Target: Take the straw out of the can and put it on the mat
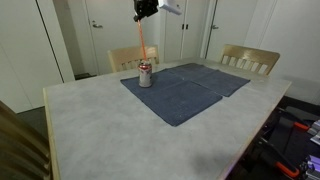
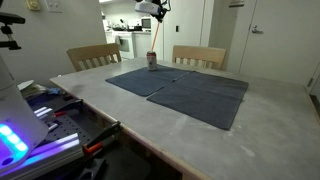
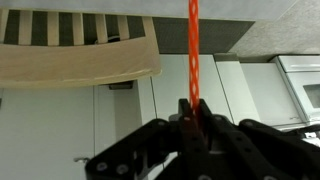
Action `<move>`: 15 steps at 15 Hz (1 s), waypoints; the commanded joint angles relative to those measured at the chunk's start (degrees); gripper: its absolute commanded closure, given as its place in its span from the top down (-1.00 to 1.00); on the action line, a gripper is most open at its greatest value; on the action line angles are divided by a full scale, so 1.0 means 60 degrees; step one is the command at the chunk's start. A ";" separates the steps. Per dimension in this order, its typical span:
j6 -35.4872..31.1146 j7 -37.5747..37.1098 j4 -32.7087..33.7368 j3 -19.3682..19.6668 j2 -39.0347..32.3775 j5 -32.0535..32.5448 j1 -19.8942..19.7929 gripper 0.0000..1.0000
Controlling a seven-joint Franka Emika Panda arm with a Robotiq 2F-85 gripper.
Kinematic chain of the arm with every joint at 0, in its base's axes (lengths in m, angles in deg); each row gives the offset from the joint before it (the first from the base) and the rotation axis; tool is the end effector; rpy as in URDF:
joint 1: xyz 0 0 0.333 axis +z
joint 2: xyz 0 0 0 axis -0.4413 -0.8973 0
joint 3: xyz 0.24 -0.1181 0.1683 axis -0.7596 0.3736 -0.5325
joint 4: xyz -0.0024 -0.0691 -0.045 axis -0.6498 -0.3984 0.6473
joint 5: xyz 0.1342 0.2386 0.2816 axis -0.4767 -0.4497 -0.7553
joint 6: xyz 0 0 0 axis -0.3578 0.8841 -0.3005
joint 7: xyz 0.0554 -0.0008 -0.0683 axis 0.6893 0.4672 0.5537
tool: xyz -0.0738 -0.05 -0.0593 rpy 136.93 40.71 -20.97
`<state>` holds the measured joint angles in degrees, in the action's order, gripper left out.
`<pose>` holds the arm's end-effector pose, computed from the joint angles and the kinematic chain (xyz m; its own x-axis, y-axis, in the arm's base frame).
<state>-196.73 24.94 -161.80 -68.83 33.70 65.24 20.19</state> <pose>0.6701 0.1168 0.3927 0.6650 0.0540 0.7449 0.2101 -0.9706 -0.1172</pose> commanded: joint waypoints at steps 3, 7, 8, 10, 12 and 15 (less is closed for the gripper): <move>0.0926 0.0018 -0.0292 -0.0092 0.0717 -0.0067 -0.0224 -0.95; 0.2846 -0.0540 -0.0552 0.0328 0.1651 -0.0014 -0.0103 -0.95; 0.3438 -0.0703 -0.0549 0.0390 0.1844 0.0025 -0.0109 -0.95; 0.4490 -0.0774 -0.0527 0.1048 0.2178 -0.0184 0.0417 -0.95; 0.5533 -0.0976 -0.0366 0.1436 0.2210 -0.0073 0.0649 -0.95; 0.6893 -0.1104 -0.0123 0.1832 0.1889 0.0027 0.0870 -0.95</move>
<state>-161.27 19.53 -162.82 -60.65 45.98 65.20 23.51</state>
